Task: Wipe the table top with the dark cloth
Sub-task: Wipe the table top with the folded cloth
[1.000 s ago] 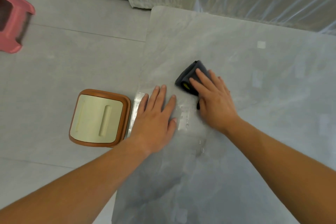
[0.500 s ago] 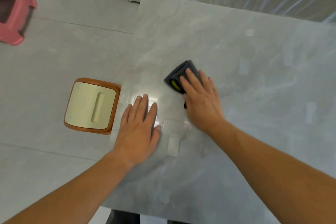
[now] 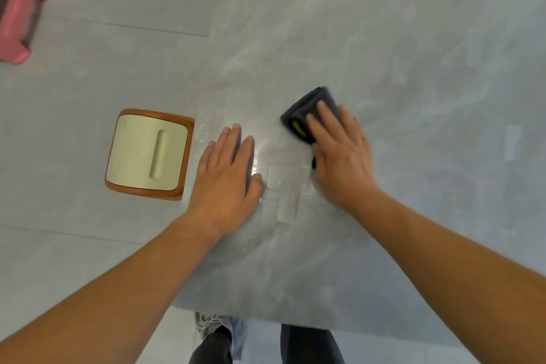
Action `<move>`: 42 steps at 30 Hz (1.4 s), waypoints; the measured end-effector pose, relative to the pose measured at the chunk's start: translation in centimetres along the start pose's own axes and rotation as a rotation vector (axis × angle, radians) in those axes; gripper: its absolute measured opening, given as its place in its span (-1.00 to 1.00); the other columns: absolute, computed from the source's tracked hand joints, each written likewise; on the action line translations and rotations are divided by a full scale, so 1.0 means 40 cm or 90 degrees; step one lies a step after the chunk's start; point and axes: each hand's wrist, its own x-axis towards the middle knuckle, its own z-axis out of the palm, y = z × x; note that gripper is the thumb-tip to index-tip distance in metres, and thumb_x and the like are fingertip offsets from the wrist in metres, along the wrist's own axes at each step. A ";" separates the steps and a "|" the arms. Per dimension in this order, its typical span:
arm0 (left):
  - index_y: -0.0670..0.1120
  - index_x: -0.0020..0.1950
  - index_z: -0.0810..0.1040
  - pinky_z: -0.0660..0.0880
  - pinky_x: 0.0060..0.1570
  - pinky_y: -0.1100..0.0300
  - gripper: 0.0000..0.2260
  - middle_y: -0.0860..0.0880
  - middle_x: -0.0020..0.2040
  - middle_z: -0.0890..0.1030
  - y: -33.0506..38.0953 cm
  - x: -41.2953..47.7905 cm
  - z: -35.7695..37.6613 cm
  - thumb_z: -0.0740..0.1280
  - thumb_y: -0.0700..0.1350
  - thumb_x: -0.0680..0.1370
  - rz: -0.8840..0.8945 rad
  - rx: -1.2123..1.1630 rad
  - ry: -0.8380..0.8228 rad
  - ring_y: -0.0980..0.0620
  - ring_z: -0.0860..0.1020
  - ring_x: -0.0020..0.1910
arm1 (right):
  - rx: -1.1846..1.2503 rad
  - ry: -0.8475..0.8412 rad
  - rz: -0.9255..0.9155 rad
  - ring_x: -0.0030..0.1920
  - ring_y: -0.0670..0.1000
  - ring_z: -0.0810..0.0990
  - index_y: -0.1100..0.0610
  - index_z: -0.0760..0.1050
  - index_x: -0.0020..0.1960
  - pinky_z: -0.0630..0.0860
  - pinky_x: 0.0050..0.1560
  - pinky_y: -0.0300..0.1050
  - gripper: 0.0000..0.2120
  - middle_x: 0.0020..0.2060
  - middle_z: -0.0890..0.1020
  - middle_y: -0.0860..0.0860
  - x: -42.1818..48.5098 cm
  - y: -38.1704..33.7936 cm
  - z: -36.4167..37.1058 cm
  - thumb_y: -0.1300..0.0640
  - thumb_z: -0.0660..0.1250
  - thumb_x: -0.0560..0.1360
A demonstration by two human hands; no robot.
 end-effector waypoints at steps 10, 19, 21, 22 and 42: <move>-0.08 0.59 0.14 -0.16 0.56 -0.05 -0.44 -0.15 0.64 0.00 -0.040 -0.159 0.031 0.02 0.12 0.63 0.031 0.032 -0.012 -0.07 -0.12 0.62 | -0.020 -0.040 -0.087 0.60 0.21 0.03 0.04 0.23 0.57 0.05 0.55 0.25 -0.44 0.60 0.14 0.00 -0.238 -0.134 0.073 0.14 0.18 0.57; -0.04 0.61 0.07 -0.32 0.52 0.03 -0.43 -0.10 0.65 -0.11 -0.066 -0.177 0.055 -0.03 0.12 0.62 0.053 0.034 -0.022 -0.02 -0.24 0.60 | 0.025 0.048 0.170 0.59 0.21 0.05 0.04 0.26 0.55 0.05 0.55 0.24 -0.46 0.60 0.17 0.01 -0.238 -0.173 0.068 0.18 0.25 0.58; -0.03 0.61 0.10 -0.29 0.53 0.04 -0.44 -0.09 0.65 -0.10 -0.068 -0.178 0.051 -0.04 0.12 0.62 0.052 -0.009 -0.020 0.01 -0.23 0.60 | 0.011 0.028 0.091 0.59 0.22 0.05 0.06 0.27 0.55 0.06 0.54 0.26 -0.43 0.59 0.18 0.02 -0.313 -0.207 0.091 0.20 0.29 0.57; -0.03 0.60 0.13 -0.27 0.53 0.04 -0.45 -0.08 0.65 -0.07 -0.067 -0.177 0.046 -0.05 0.13 0.63 0.047 -0.046 -0.015 0.02 -0.21 0.60 | 0.003 0.010 0.048 0.59 0.22 0.06 0.07 0.28 0.55 0.07 0.54 0.28 -0.42 0.59 0.18 0.02 -0.348 -0.211 0.095 0.21 0.32 0.55; -0.14 0.54 0.26 -0.09 0.55 -0.11 -0.45 -0.20 0.62 0.08 -0.153 -0.323 0.097 0.04 0.14 0.64 0.161 0.030 0.006 -0.14 -0.03 0.60 | 0.003 0.006 0.064 0.56 0.25 0.16 0.11 0.35 0.52 0.19 0.48 0.31 -0.51 0.56 0.27 0.07 -0.544 -0.255 0.102 0.15 0.20 0.59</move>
